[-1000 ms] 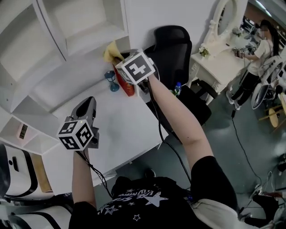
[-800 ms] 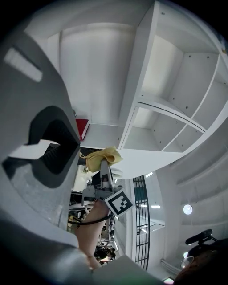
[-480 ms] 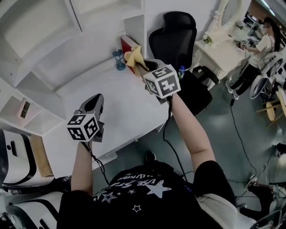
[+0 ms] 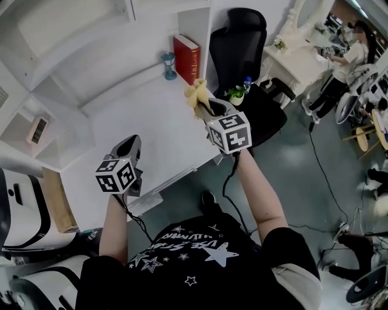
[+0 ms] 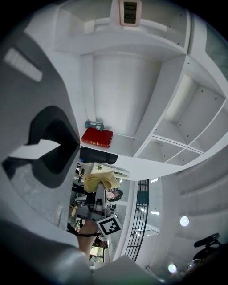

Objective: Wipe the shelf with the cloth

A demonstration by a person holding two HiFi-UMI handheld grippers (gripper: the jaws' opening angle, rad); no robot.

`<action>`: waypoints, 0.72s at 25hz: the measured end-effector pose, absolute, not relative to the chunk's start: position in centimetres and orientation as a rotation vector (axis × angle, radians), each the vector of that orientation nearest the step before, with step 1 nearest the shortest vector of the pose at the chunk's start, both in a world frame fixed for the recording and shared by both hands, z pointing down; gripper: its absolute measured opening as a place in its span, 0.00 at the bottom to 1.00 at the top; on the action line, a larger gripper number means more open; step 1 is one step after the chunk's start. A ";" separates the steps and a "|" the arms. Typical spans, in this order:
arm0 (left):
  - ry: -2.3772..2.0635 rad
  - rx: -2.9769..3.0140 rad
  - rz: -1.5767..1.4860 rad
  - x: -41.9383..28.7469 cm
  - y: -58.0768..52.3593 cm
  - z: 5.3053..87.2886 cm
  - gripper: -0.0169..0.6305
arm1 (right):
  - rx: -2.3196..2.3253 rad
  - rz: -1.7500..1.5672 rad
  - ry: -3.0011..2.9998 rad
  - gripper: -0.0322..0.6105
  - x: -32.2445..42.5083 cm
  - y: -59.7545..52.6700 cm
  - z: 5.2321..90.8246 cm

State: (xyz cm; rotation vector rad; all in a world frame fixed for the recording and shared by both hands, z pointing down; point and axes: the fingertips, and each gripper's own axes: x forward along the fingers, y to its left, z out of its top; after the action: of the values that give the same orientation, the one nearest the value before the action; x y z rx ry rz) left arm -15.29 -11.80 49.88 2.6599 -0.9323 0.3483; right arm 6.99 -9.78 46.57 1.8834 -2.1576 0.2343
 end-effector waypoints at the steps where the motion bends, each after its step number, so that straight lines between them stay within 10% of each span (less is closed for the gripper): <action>1: -0.920 2.664 0.351 -15.6 -11.2 50.2 0.03 | 1.897 0.242 -2.148 0.17 6.6 -9.1 47.0; 18: -0.736 2.690 0.382 -21.8 -2.1 52.9 0.03 | 2.042 0.361 -2.022 0.17 -1.6 3.4 51.8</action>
State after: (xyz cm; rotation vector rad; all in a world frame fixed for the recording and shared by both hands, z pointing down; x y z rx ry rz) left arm -21.82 -2.11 52.94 2.6900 -0.7362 0.3821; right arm -1.61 3.42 51.77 2.0419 -2.0225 0.3613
